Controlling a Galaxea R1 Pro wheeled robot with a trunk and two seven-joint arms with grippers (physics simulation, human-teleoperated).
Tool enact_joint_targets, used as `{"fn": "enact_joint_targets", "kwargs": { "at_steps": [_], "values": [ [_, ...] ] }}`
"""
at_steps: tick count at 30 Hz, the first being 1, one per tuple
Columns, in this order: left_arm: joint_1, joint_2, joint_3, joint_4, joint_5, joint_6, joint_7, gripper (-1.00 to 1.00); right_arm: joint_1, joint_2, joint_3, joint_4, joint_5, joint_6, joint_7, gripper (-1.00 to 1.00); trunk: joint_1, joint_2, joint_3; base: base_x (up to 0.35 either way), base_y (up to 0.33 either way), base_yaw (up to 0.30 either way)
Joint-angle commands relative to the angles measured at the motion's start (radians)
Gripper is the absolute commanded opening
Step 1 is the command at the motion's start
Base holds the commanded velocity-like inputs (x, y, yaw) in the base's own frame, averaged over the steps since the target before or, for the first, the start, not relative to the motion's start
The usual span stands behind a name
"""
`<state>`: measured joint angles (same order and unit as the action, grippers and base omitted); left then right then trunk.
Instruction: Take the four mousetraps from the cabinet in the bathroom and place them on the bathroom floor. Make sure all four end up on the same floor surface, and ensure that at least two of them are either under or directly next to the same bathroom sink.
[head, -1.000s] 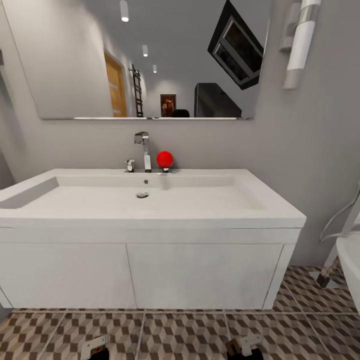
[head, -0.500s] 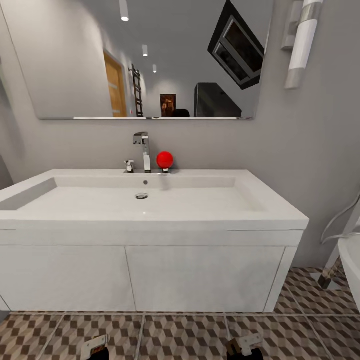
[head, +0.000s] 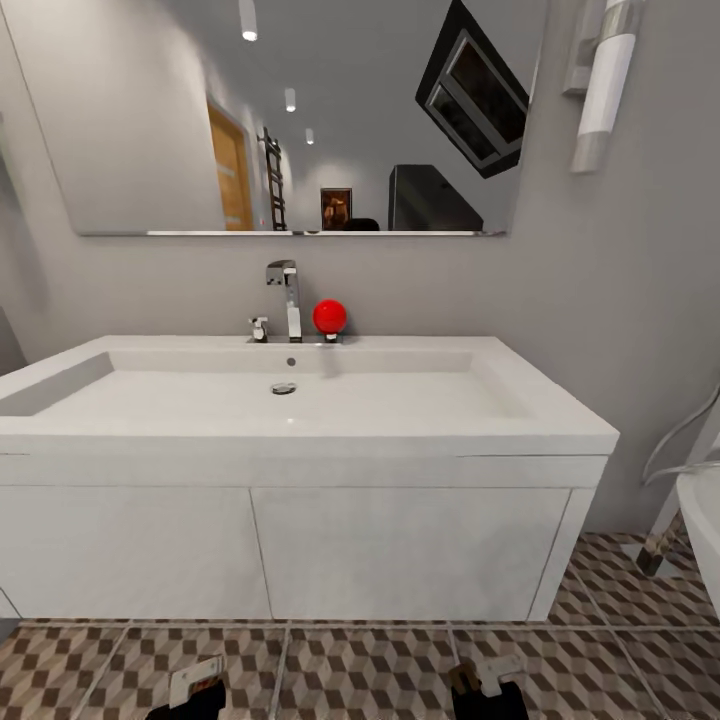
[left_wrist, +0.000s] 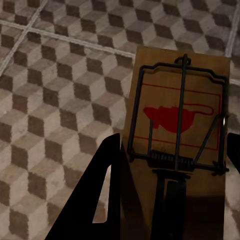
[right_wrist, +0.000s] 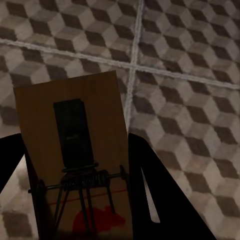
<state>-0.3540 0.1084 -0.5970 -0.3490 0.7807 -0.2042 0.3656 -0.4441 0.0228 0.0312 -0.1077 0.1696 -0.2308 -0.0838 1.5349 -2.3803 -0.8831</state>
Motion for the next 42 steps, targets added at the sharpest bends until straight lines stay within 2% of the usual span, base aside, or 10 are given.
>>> {"fn": "enact_joint_targets", "kwargs": {
  "at_steps": [1, 5, 17, 30, 42],
  "values": [
    [-0.001, 0.003, -0.009, -0.006, 0.006, 0.009, 0.011, -1.0, -0.001, 0.0, 0.003, 0.0, 0.005, -0.002, -0.005, -1.0, 0.004, -0.008, -0.004, 0.0, 0.0, 0.0],
    [-0.004, 0.009, -0.008, -0.029, 0.005, 0.077, 0.014, -1.0, -0.001, 0.0, 0.003, -0.015, 0.005, -0.002, -0.005, -1.0, 0.019, -0.036, -0.017, 0.0, 0.0, 0.0],
    [-0.005, 0.009, -0.006, -0.033, 0.004, 0.077, 0.015, -1.0, -0.001, 0.0, 0.003, -0.052, 0.005, -0.002, -0.005, -1.0, 0.065, -0.12, -0.054, 0.0, 0.0, 0.0],
    [-0.005, 0.007, -0.006, -0.033, 0.005, 0.059, 0.015, -1.0, -0.001, 0.0, 0.004, -0.05, 0.005, -0.004, -0.005, -1.0, 0.071, -0.123, -0.105, 0.0, 0.0, 0.0],
    [-0.005, 0.004, -0.006, -0.033, 0.006, 0.054, 0.015, -1.0, -0.001, 0.0, 0.005, -0.05, 0.005, -0.004, -0.005, -1.0, 0.071, -0.123, -0.105, 0.0, 0.0, 0.0]
  ]
}}
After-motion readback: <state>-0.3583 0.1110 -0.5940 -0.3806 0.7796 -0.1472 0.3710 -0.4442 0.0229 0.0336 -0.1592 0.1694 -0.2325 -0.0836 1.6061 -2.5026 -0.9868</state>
